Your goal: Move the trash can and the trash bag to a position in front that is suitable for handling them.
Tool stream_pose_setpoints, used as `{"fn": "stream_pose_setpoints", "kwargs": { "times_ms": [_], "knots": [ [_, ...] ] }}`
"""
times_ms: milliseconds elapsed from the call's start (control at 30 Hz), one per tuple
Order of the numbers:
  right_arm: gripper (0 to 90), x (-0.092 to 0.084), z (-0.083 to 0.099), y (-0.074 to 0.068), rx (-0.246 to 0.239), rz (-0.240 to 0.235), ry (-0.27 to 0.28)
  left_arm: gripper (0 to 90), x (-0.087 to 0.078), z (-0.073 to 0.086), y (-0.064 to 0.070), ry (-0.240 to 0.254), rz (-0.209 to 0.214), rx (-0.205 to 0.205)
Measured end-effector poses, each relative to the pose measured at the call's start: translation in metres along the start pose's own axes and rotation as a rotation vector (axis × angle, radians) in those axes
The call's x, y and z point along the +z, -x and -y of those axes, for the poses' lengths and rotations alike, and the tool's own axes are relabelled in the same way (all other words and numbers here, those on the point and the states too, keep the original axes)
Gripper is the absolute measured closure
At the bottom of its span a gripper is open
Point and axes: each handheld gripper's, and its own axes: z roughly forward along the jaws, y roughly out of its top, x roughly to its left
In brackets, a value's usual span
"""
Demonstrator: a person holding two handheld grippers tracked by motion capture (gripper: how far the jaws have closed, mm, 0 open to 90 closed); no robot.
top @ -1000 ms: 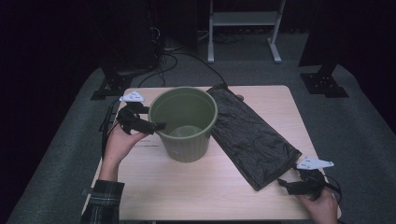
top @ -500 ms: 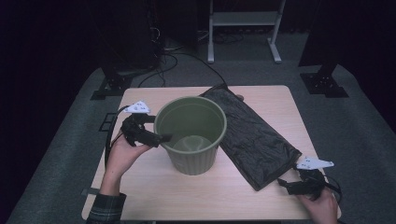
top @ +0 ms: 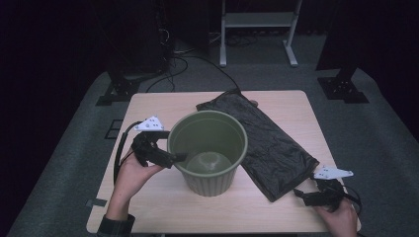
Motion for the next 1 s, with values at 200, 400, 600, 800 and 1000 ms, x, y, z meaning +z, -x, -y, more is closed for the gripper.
{"fn": "stream_pose_setpoints", "kwargs": {
  "times_ms": [200, 400, 600, 800, 1000],
  "knots": [
    [10.9, 0.0, 0.0, 0.0, 0.002, -0.001, -0.001, 0.0, -0.001, 0.003, 0.011, -0.01, 0.014, 0.004],
    [10.9, 0.0, 0.0, 0.0, 0.002, -0.001, -0.001, 0.0, -0.002, 0.008, 0.019, -0.019, 0.025, 0.0],
    [10.9, 0.0, 0.0, 0.0, 0.001, 0.0, 0.0, 0.0, -0.001, 0.008, 0.019, -0.017, 0.03, -0.008],
    [10.9, 0.0, 0.0, 0.0, 0.002, 0.001, 0.0, 0.0, 0.002, 0.002, 0.015, -0.036, 0.008, 0.007],
    [10.9, 0.0, 0.0, 0.0, 0.002, 0.001, 0.0, 0.0, -0.003, -0.004, 0.007, 0.006, 0.005, -0.006]
  ]
}}
